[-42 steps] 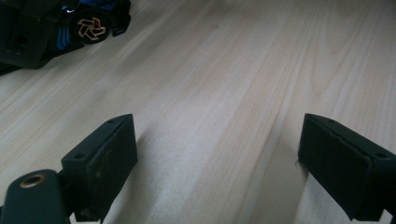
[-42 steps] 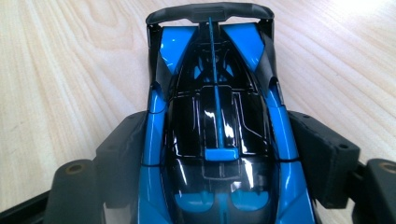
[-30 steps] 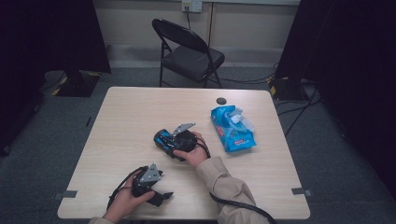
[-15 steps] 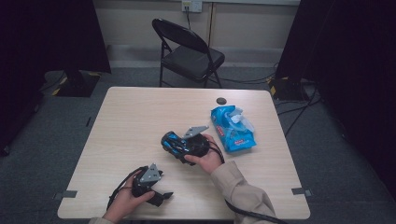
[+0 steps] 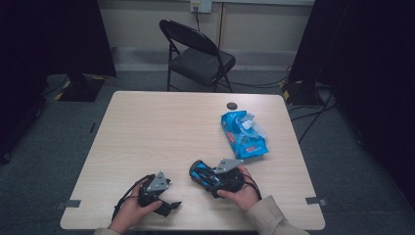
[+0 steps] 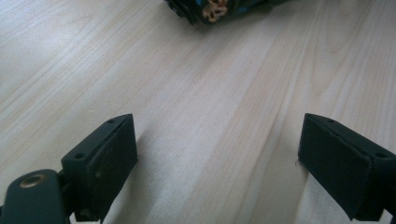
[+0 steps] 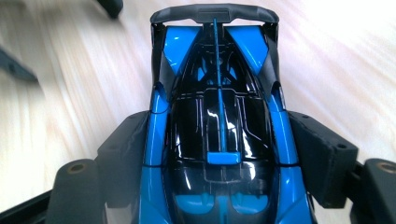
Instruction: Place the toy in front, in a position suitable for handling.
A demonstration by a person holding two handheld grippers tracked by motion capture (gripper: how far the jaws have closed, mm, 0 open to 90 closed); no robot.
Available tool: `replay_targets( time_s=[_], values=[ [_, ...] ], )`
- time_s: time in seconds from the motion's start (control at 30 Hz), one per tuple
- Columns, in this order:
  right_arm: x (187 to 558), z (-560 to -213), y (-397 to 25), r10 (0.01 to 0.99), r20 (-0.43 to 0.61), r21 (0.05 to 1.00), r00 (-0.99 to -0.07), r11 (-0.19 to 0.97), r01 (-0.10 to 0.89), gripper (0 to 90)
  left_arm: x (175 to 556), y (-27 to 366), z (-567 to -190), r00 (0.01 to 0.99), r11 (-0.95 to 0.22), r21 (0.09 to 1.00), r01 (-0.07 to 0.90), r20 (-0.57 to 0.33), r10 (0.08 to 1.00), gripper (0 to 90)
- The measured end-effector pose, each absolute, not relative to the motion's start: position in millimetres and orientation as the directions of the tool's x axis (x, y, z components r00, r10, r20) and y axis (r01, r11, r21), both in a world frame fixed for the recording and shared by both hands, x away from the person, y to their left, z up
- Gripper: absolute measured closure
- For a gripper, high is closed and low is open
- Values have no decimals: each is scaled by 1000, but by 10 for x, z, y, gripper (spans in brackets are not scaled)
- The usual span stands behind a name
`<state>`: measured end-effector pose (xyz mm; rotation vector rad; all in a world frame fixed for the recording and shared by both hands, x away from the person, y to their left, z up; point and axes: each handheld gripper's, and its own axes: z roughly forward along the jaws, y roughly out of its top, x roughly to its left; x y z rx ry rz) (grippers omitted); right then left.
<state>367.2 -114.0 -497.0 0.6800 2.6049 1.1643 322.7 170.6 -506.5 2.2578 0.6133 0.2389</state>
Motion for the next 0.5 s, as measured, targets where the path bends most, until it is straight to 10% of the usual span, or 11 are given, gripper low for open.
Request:
replay_targets(
  time_s=[0.5],
  values=[
    [3650, -5049, -1210, 477, -11, 770, -879, 565, 297, 215, 3223, 1701, -5064, 865, -589, 726, 356, -16, 502, 107]
  ],
)
